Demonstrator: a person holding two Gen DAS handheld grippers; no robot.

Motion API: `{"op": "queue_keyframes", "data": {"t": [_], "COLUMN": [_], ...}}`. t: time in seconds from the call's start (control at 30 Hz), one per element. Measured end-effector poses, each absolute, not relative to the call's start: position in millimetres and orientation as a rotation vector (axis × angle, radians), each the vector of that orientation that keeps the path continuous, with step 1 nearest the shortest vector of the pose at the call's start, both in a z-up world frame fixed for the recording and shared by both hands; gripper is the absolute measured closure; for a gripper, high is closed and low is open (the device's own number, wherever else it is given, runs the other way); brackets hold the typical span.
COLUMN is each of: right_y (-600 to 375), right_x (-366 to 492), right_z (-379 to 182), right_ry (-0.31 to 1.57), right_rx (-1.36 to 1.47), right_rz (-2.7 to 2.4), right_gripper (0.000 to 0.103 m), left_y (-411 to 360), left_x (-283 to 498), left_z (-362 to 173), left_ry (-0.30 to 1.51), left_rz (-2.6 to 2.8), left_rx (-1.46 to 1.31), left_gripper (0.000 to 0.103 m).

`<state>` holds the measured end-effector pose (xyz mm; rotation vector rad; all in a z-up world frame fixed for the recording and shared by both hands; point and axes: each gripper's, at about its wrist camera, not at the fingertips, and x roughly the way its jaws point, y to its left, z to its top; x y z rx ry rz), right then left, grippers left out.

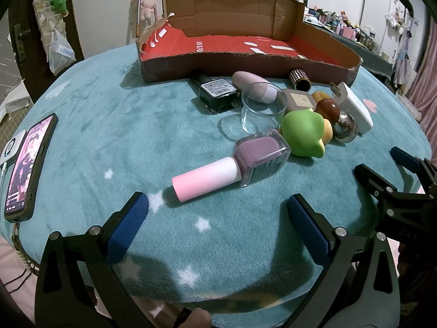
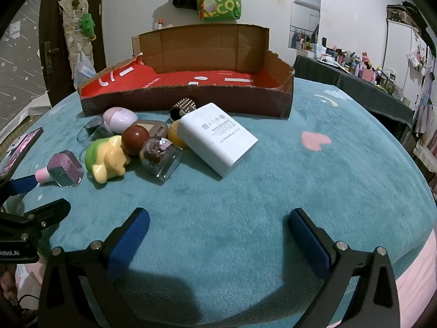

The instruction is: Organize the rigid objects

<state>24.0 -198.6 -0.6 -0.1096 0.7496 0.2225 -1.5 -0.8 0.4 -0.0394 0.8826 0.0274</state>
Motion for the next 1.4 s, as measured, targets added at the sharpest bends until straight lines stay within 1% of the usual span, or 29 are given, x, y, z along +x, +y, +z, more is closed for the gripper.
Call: {"op": "queue_keyframes", "data": {"t": [1.4], "right_y": [-200.2], "right_x": [24.5], "right_z": [-0.7], "right_ry": [0.749], "right_rx": [-0.110], "right_rz": [0.223], "right_gripper": [0.000], "left_y": [-1.7], "left_x": [-2.2], "left_z": [1.6], "left_ry": [0.880], "left_rz": [0.028], "left_rx": [-0.037], "left_gripper": [0.000]}}
